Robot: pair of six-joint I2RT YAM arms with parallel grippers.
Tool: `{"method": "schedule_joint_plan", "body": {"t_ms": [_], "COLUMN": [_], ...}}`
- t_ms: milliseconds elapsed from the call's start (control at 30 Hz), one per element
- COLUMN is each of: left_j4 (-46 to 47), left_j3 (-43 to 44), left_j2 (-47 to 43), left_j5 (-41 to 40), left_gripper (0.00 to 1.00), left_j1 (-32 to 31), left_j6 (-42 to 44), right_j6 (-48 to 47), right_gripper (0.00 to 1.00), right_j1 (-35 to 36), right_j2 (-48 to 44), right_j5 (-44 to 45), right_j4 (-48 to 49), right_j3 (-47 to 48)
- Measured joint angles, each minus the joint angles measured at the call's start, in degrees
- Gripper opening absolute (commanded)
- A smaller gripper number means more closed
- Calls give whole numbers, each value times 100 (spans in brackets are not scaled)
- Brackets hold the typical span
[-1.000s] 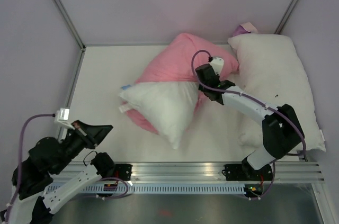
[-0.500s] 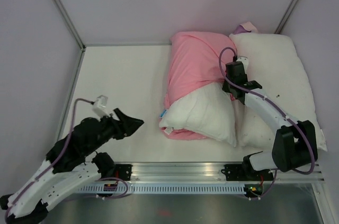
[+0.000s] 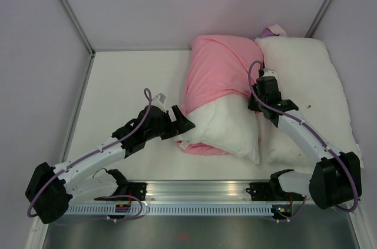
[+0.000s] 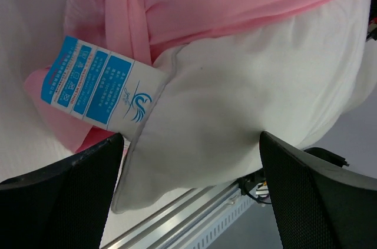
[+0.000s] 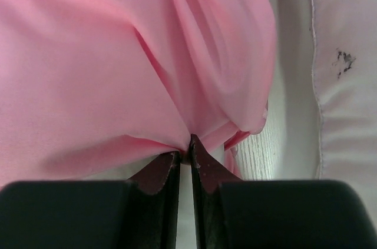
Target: Remove the pillowcase from the pillow
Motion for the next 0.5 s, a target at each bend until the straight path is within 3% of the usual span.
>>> {"method": "schedule_joint_plan", "body": {"t_ms": [167, 267, 300, 333, 367, 400, 433, 467, 500], "left_j4": [1335, 1980, 2159, 2319, 2496, 2662, 2830, 2979, 3047], "left_j3": [-339, -339, -339, -339, -363, -396, -446, -503, -546], "left_j2": [476, 890, 1005, 1088, 1141, 1156, 1154, 1145, 1134], "left_j5": [802, 1331, 1513, 1687, 1862, 2002, 2124, 2221, 2280], "left_gripper": [98, 88, 73, 64, 45, 27, 7, 2, 2], "left_j1": [208, 225, 229, 236, 243, 247, 249, 251, 254], "left_j6": [-7, -7, -11, -26, -79, -155, -236, -284, -310], "right_j6": [-4, -4, -9, -9, -26, -31, -37, -87, -125], "right_gripper": [18, 20, 24, 29, 38, 57, 64, 72, 87], "right_j1": [-4, -4, -4, -2, 4, 22, 42, 76, 118], "right_j2": [0, 0, 0, 0, 0, 0, 0, 0, -2], "right_j5": [-107, -166, -186, -186, -179, -157, -111, -13, 107], "right_j4": [20, 22, 17, 13, -2, -17, -44, -101, -210], "right_j3": [-37, -39, -39, -39, -39, -39, -39, -35, -4]}}
